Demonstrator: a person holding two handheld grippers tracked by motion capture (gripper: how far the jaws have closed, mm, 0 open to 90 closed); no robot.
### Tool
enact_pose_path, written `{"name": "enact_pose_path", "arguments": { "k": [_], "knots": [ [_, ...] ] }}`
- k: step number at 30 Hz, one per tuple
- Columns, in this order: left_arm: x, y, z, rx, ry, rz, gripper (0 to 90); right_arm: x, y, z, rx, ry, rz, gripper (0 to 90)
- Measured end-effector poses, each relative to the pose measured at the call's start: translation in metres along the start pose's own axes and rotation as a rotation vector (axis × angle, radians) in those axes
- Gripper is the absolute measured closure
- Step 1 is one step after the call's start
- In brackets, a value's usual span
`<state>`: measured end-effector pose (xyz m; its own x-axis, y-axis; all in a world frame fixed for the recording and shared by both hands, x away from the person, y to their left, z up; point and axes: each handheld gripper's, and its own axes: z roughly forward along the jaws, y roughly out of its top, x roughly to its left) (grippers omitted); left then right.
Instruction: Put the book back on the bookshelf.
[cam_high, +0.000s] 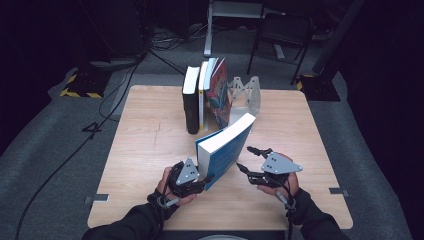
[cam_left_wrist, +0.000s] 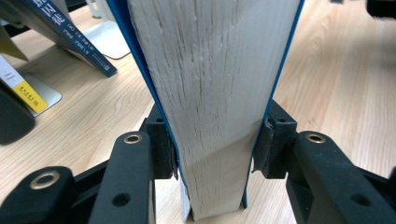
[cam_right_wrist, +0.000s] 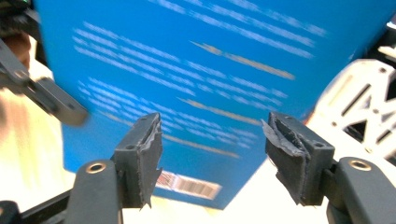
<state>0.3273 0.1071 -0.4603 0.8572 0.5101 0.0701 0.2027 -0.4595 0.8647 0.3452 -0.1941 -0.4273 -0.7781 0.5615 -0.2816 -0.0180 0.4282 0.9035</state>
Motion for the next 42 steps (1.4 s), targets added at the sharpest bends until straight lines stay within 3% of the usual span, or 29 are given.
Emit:
{"name": "enact_pose_path", "arguments": {
  "k": [4,8,12,16,22,24,31,35,37,39,42],
  "knots": [
    [0.018,-0.002,-0.008,0.022,-0.121,0.043,58.1,-0.01,-0.008,-0.004,0.025,-0.021,0.017,33.4],
    [0.027,-0.007,-0.017,0.04,-0.205,0.075,58.6,-0.015,-0.013,-0.002,0.036,-0.022,0.018,31.9],
    [0.033,-0.011,-0.026,0.059,-0.249,0.089,58.3,-0.015,-0.014,0.006,0.044,0.063,0.023,26.4],
    [0.043,-0.016,-0.031,0.057,-0.286,0.059,57.7,-0.013,-0.011,0.017,0.044,0.15,0.012,26.6],
    [0.046,-0.017,-0.033,0.056,-0.287,0.063,57.6,-0.011,0.001,0.035,0.021,0.275,0.022,28.0],
    [0.046,-0.018,-0.033,0.052,-0.274,0.053,56.9,-0.009,0.002,0.037,0.026,0.292,0.021,29.8],
    [0.055,-0.021,-0.035,0.053,-0.166,0.002,44.2,-0.013,0.0,0.028,0.038,0.311,0.018,44.1],
    [0.061,-0.023,-0.033,0.042,-0.078,-0.065,36.9,-0.013,-0.003,0.014,0.032,0.359,0.017,55.8],
    [0.064,-0.023,-0.03,0.029,-0.087,-0.061,38.6,-0.009,-0.003,0.007,0.032,0.382,0.005,58.2],
    [0.067,-0.021,-0.026,0.028,-0.117,-0.062,36.1,-0.005,0.0,0.004,0.044,0.369,-0.024,57.6],
    [0.064,-0.018,-0.018,0.02,-0.138,-0.049,32.9,-0.002,0.005,0.006,0.041,0.35,-0.032,54.3]
  ]
}}
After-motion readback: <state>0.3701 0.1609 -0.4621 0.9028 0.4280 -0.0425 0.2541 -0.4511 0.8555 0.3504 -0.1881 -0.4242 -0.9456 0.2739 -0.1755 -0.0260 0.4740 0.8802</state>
